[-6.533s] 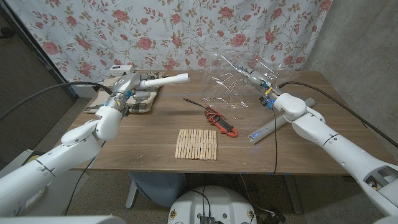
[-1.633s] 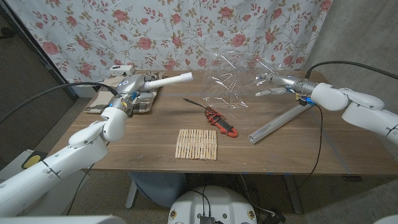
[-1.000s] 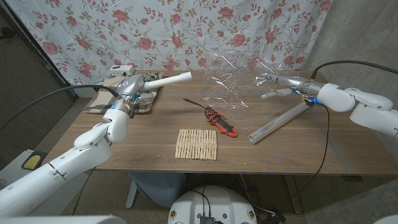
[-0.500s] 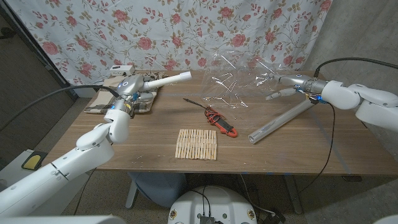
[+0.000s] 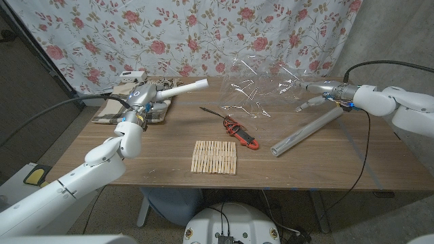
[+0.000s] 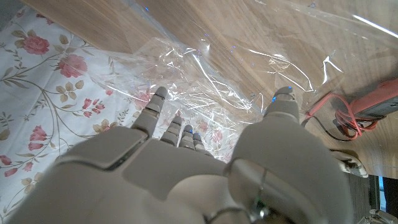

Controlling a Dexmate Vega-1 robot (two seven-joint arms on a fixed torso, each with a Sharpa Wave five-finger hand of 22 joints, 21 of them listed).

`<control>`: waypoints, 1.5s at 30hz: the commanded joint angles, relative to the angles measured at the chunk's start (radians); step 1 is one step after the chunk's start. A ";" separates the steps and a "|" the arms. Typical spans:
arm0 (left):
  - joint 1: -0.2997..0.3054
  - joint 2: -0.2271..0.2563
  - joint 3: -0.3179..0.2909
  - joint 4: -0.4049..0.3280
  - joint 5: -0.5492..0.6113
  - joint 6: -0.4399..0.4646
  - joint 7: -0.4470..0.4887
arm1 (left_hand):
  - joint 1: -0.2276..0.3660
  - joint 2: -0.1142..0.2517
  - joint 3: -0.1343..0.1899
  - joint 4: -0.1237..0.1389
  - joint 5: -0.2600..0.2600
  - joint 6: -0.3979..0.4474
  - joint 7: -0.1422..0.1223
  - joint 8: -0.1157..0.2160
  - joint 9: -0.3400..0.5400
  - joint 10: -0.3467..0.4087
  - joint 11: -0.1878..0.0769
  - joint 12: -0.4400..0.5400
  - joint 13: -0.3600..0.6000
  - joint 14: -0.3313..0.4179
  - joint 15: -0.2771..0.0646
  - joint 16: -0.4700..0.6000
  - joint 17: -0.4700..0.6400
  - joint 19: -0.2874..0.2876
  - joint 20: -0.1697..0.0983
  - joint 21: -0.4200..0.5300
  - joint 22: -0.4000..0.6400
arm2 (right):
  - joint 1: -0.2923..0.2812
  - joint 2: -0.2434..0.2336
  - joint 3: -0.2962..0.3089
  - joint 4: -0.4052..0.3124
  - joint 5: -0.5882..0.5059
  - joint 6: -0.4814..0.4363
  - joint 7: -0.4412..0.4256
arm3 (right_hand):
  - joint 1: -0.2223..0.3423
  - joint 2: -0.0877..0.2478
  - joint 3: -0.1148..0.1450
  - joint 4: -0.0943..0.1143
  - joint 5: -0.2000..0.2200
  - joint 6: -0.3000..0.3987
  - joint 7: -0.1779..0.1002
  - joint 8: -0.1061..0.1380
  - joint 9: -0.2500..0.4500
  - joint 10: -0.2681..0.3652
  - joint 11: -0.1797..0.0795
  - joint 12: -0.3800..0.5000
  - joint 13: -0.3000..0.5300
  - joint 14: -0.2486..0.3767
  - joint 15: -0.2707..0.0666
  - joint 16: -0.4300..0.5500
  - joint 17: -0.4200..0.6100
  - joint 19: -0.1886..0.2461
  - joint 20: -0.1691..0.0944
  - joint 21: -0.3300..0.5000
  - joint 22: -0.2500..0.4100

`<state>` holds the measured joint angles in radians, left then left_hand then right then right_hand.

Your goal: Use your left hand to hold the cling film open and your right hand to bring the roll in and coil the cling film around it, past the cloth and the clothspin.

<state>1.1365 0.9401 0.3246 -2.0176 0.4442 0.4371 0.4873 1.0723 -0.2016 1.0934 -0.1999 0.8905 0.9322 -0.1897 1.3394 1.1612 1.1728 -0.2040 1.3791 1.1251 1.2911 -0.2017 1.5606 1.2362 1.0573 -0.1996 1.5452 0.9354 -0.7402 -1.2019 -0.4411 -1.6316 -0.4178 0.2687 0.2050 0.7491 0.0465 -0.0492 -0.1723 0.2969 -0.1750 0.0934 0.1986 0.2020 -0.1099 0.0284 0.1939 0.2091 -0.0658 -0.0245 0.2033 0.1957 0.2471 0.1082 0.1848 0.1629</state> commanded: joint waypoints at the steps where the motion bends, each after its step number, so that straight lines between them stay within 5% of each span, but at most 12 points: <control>1: 0.013 -0.006 0.000 -0.001 -0.010 0.001 0.014 | -0.003 0.002 -0.003 -0.002 -0.002 0.005 -0.002 0.253 0.092 0.057 -0.003 0.204 0.120 -0.003 0.001 0.002 -0.001 0.001 -0.003 0.001 -0.002 | -0.015 -0.044 0.005 -0.033 -0.027 -0.034 0.049 | 0.031 0.000 0.015 -0.001 0.006 -0.072 -0.018 0.009 0.005 0.017 -0.004 0.015 0.002 0.008 -0.006 0.001 0.001 0.002 -0.010 -0.002 0.001; 9: 0.004 -0.006 0.007 0.022 -0.019 -0.055 0.028 | -0.004 0.002 -0.003 -0.001 -0.001 0.006 -0.002 0.253 0.092 0.058 -0.003 0.204 0.120 -0.005 0.002 0.001 0.000 0.000 -0.001 -0.001 -0.006 | -0.041 -0.073 0.022 -0.055 -0.038 -0.075 0.052 | 0.056 0.002 0.025 0.000 0.006 -0.058 -0.035 0.015 0.005 0.036 -0.020 0.025 0.003 0.016 -0.012 0.003 0.001 0.007 -0.009 -0.001 0.001; 12: -0.001 -0.010 0.009 0.027 -0.019 -0.058 0.028 | -0.004 0.002 -0.003 -0.002 -0.001 0.006 -0.002 0.254 0.092 0.058 -0.003 0.204 0.120 -0.004 0.001 0.002 0.000 0.000 -0.002 0.001 -0.005 | -0.044 -0.079 0.025 -0.059 -0.044 -0.078 0.050 | 0.093 0.003 0.042 0.002 0.000 -0.039 -0.040 0.022 0.007 0.108 -0.046 0.057 0.010 0.041 -0.030 0.008 0.001 0.014 -0.012 0.000 0.001; 15: -0.002 -0.012 0.009 0.028 -0.019 -0.056 0.029 | -0.005 0.001 -0.002 -0.002 -0.001 0.007 -0.002 0.254 0.092 0.057 -0.003 0.204 0.120 -0.004 0.002 0.002 0.000 0.000 -0.001 0.001 -0.004 | -0.041 -0.086 0.022 -0.066 -0.065 -0.077 0.056 | 0.097 0.002 0.043 0.003 -0.001 -0.038 -0.040 0.022 0.007 0.112 -0.045 0.059 0.011 0.047 -0.032 0.009 0.001 0.016 -0.013 0.000 0.001; 30: 0.017 -0.013 0.002 0.015 -0.022 -0.041 0.034 | -0.004 0.002 0.001 -0.002 -0.002 0.008 -0.002 0.253 0.092 0.057 -0.003 0.204 0.120 -0.003 0.001 0.003 0.000 0.002 -0.003 0.006 0.003 | -0.017 -0.096 0.000 -0.088 -0.143 -0.120 0.143 | 0.140 0.022 0.072 0.009 -0.018 -0.030 -0.063 0.022 0.012 0.043 -0.007 0.041 0.023 0.019 -0.007 -0.004 0.007 -0.002 0.026 -0.006 0.002; 45: 0.027 -0.010 -0.004 0.008 -0.023 -0.040 0.036 | -0.004 0.002 -0.001 -0.002 -0.003 0.007 -0.001 0.253 0.092 0.058 -0.003 0.204 0.120 -0.003 0.002 0.002 -0.001 0.001 -0.002 0.007 0.003 | -0.009 -0.104 -0.011 -0.084 -0.181 -0.126 0.178 | 0.212 0.059 0.123 -0.001 -0.036 -0.036 -0.084 0.018 0.016 0.012 -0.014 0.037 0.030 -0.005 -0.007 -0.007 0.013 -0.025 0.013 -0.008 0.002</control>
<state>1.1564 0.9282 0.3248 -2.0044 0.4238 0.3937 0.5221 1.0724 -0.2017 1.0934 -0.2000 0.8905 0.9322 -0.1898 1.3395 1.1612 1.1728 -0.2040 1.3791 1.1251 1.2911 -0.2017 1.5605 1.2362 1.0574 -0.1995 1.5452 0.9334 -0.7618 -1.2973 -0.4383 -1.7150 -0.5646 0.1491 0.3482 0.9412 0.1052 0.0630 -0.1711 0.2658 -0.1683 0.0140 0.2186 0.2160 -0.0850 0.0139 0.2312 0.2350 -0.0596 -0.0329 0.1996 0.2026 0.2323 0.1263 0.1771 0.1631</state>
